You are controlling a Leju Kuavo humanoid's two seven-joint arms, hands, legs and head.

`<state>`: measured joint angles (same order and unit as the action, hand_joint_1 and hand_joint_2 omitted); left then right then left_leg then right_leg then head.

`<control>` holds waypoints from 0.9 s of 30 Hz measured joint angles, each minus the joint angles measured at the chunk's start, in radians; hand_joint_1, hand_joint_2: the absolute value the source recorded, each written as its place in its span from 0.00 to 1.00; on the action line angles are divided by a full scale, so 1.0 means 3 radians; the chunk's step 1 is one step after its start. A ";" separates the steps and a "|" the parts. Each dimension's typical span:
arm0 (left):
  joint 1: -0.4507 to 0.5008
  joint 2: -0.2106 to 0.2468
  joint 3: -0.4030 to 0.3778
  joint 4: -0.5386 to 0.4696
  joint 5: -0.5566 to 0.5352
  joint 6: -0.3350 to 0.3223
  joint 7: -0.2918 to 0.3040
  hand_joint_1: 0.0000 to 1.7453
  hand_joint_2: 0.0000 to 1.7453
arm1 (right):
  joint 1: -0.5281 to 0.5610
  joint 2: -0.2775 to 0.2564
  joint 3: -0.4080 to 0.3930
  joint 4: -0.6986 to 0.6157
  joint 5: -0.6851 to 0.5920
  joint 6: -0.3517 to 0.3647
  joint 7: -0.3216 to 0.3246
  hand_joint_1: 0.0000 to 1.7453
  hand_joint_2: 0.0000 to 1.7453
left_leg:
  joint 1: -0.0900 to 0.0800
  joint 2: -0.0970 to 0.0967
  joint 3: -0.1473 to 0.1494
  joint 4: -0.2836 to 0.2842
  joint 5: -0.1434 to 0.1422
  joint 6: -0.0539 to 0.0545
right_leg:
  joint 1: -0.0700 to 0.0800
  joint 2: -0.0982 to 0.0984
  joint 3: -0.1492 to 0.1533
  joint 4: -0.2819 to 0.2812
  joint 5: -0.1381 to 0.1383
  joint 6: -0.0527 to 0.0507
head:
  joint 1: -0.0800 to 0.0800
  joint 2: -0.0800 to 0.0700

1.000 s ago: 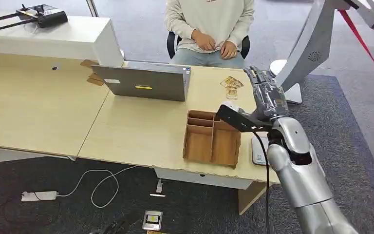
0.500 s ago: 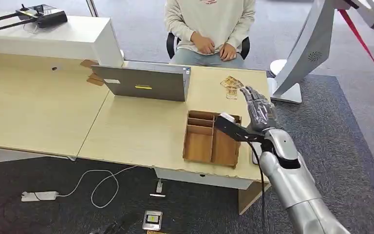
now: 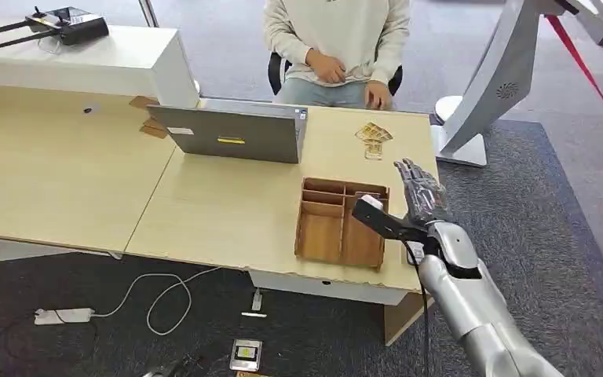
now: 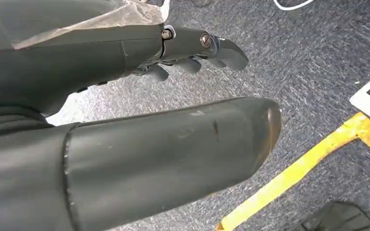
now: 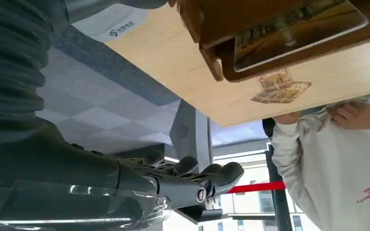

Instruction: Pass the card to the sensor for recognition and then transmit it.

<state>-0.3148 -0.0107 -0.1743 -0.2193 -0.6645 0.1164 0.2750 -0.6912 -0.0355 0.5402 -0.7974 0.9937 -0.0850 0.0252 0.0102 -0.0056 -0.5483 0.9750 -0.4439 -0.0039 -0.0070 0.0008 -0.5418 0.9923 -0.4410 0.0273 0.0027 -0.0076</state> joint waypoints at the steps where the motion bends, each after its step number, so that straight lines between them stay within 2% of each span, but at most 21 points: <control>1: 0.0000 0.0000 0.0000 0.0000 0.0000 0.0000 0.0000 0.00 0.00 | -0.0001 0.0004 0.0000 0.0028 0.0001 0.0000 0.0000 0.00 1.00 | 0.0000 0.0000 0.0000 0.0000 0.0000 0.0000 | 0.0000 0.0000 0.0000 0.0000 0.0000 0.0000 | 0.0001 0.0000; 10: -0.0014 -0.0004 -0.0001 0.0000 -0.0015 -0.0004 0.0000 0.00 0.00 | -0.0103 0.0102 0.0000 0.0280 0.0059 -0.0017 -0.0090 0.00 1.00 | 0.0001 0.0001 0.0003 0.0000 0.0003 -0.0004 | 0.0000 0.0001 0.0002 0.0000 0.0001 -0.0001 | 0.0001 0.0000; 27: -0.0041 -0.0033 -0.0045 0.0000 -0.0075 -0.0004 0.0010 0.00 0.00 | -0.0249 0.0291 0.0000 0.0499 0.0065 -0.0028 -0.0108 0.00 1.00 | 0.0000 0.0001 0.0002 0.0000 0.0003 -0.0003 | 0.0000 0.0001 0.0001 0.0001 0.0001 -0.0001 | 0.0001 0.0000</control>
<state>-0.3271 -0.0206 -0.1877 -0.2193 -0.6870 0.1152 0.2781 -0.7659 0.0519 0.5402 -0.6477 1.0132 -0.0935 -0.0073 0.0103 -0.0052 -0.5475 0.9750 -0.4429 -0.0049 -0.0070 0.0012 -0.5415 0.9925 -0.4406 0.0270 0.0031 -0.0076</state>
